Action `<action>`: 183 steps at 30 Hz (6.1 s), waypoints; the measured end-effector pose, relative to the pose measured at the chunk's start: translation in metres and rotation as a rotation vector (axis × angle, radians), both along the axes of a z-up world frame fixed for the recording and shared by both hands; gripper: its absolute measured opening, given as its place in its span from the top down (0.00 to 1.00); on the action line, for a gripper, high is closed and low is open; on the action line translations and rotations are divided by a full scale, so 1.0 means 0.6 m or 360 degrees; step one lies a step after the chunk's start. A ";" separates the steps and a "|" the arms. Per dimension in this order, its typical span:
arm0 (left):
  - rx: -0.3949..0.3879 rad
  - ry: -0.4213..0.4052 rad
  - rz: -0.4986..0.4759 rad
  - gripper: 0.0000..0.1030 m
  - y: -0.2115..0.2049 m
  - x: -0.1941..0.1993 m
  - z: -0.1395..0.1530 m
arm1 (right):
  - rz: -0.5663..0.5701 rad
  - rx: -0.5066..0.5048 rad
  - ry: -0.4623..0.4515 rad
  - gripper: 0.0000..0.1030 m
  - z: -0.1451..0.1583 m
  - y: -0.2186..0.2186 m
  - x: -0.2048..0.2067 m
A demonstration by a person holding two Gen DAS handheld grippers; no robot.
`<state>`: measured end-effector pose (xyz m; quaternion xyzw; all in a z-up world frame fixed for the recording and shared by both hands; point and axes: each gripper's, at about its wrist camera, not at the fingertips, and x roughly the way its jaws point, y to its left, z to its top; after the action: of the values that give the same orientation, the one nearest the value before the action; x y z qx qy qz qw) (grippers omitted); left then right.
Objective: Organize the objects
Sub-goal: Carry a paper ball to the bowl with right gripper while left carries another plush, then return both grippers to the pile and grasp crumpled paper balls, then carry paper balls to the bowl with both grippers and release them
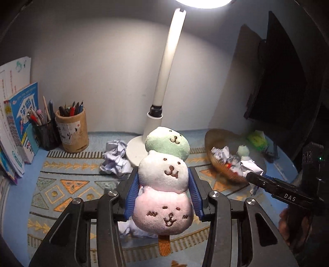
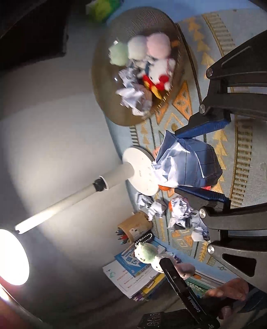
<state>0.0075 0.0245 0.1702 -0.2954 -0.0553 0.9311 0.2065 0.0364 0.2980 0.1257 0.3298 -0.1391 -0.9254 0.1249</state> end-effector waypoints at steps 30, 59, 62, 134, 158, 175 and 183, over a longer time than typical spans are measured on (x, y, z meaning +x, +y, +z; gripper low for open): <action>0.0187 -0.0161 -0.0405 0.31 0.403 -0.212 -0.102 | -0.0796 -0.0029 0.0018 0.46 -0.001 0.337 -0.110; 0.0151 -0.0239 0.0537 0.09 -0.184 0.030 -0.215 | 0.0144 -0.0056 -0.0129 0.40 -0.131 -0.100 0.013; 0.0184 -0.0279 0.0520 0.10 -0.186 0.023 -0.224 | 0.0185 -0.0016 -0.0181 0.40 -0.151 -0.110 0.003; 0.0062 -0.0301 0.0094 0.51 -0.080 -0.002 -0.233 | 0.0120 0.0352 -0.0203 0.43 -0.163 -0.126 0.023; 0.0118 0.0044 -0.0355 0.51 0.276 -0.083 -0.020 | -0.0434 0.0226 0.0342 0.57 0.100 0.162 0.016; -0.0004 -0.0041 -0.0357 0.15 0.398 -0.178 -0.102 | -0.0495 0.0053 0.0089 0.45 0.059 0.249 -0.191; 0.0121 -0.0004 -0.0320 0.15 0.281 -0.092 -0.053 | -0.0413 0.0085 0.0154 0.43 0.089 0.205 -0.084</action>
<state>-0.0479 0.1932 0.1386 -0.2926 -0.0609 0.9026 0.3098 -0.0140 0.4208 0.1789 0.2672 -0.1498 -0.9519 0.0020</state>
